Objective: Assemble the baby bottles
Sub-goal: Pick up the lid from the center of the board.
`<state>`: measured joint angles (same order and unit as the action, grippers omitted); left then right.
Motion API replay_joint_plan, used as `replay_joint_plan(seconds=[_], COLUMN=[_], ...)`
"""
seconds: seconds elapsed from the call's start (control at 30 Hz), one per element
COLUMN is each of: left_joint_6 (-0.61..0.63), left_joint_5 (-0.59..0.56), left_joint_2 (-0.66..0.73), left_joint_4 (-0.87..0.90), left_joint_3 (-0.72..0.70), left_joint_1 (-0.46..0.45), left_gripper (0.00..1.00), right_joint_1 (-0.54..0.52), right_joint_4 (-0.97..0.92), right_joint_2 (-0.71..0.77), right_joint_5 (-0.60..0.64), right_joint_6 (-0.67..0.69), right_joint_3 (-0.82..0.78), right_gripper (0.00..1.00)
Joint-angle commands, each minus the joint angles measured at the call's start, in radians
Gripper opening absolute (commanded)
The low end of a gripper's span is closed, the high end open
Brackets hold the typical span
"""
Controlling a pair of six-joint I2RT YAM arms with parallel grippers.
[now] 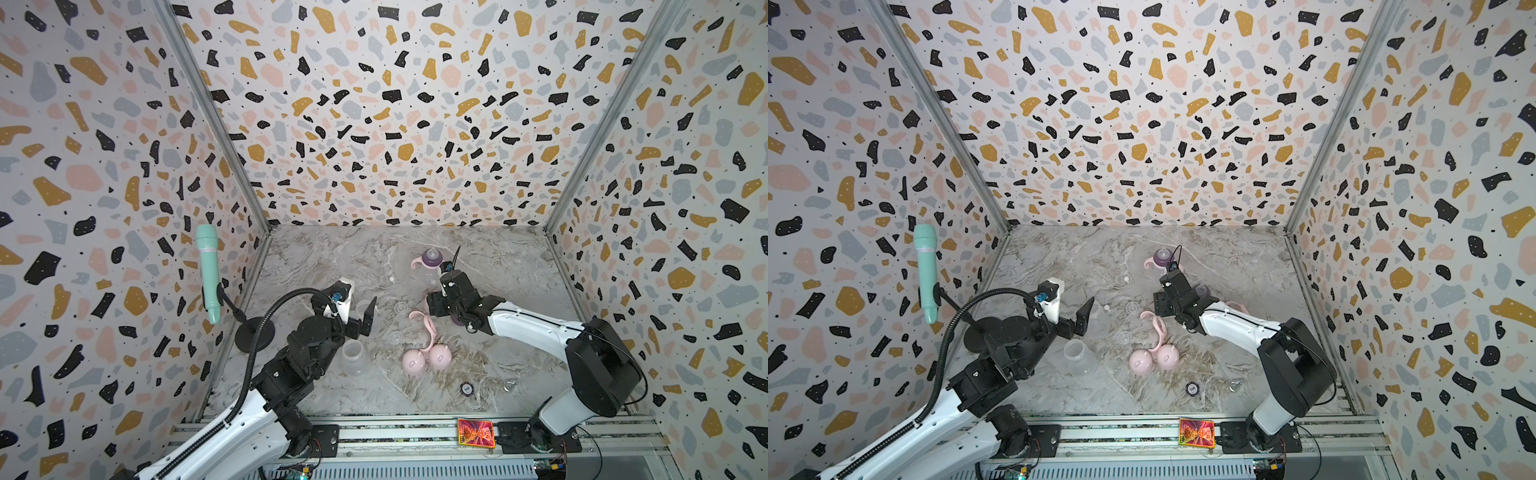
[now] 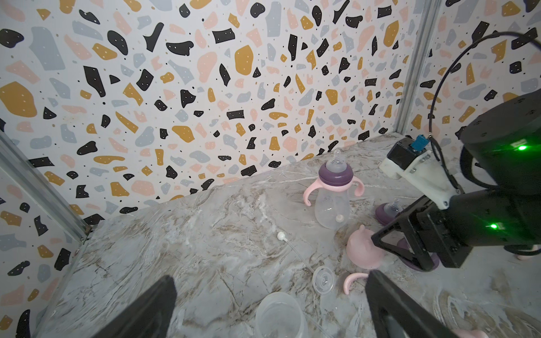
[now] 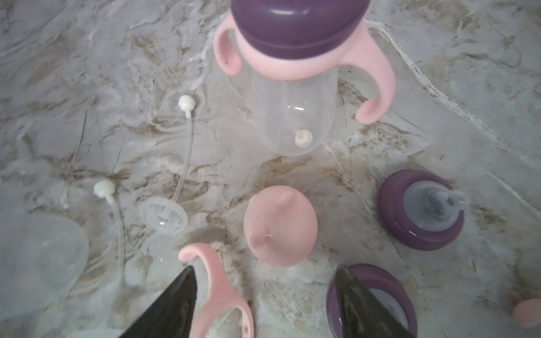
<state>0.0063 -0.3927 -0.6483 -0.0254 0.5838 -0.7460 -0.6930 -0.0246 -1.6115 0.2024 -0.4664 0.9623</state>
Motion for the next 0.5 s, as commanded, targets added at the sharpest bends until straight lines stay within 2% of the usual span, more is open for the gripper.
replay_joint_plan(seconds=[0.0, 0.13, 0.47], left_joint_6=[-0.006, 0.001, 0.006], left_joint_5=[0.014, 0.016, 0.025], left_joint_2=[0.026, 0.03, 0.019], left_joint_4=[-0.014, -0.005, -0.002], left_joint_3=[0.012, 0.014, 0.017], left_joint_1=[0.004, 0.004, 0.004], left_gripper=[1.0, 1.0, 1.0], right_joint_1=[0.0, 0.0, 0.001], right_joint_4=[0.056, 0.072, 0.133], right_joint_2=[-0.048, -0.092, -0.17], right_joint_5=[0.026, 0.029, 0.059], right_joint_6=[-0.075, -0.094, -0.084], right_joint_3=[0.031, 0.037, 0.04], right_gripper=[0.8, 0.84, 0.81])
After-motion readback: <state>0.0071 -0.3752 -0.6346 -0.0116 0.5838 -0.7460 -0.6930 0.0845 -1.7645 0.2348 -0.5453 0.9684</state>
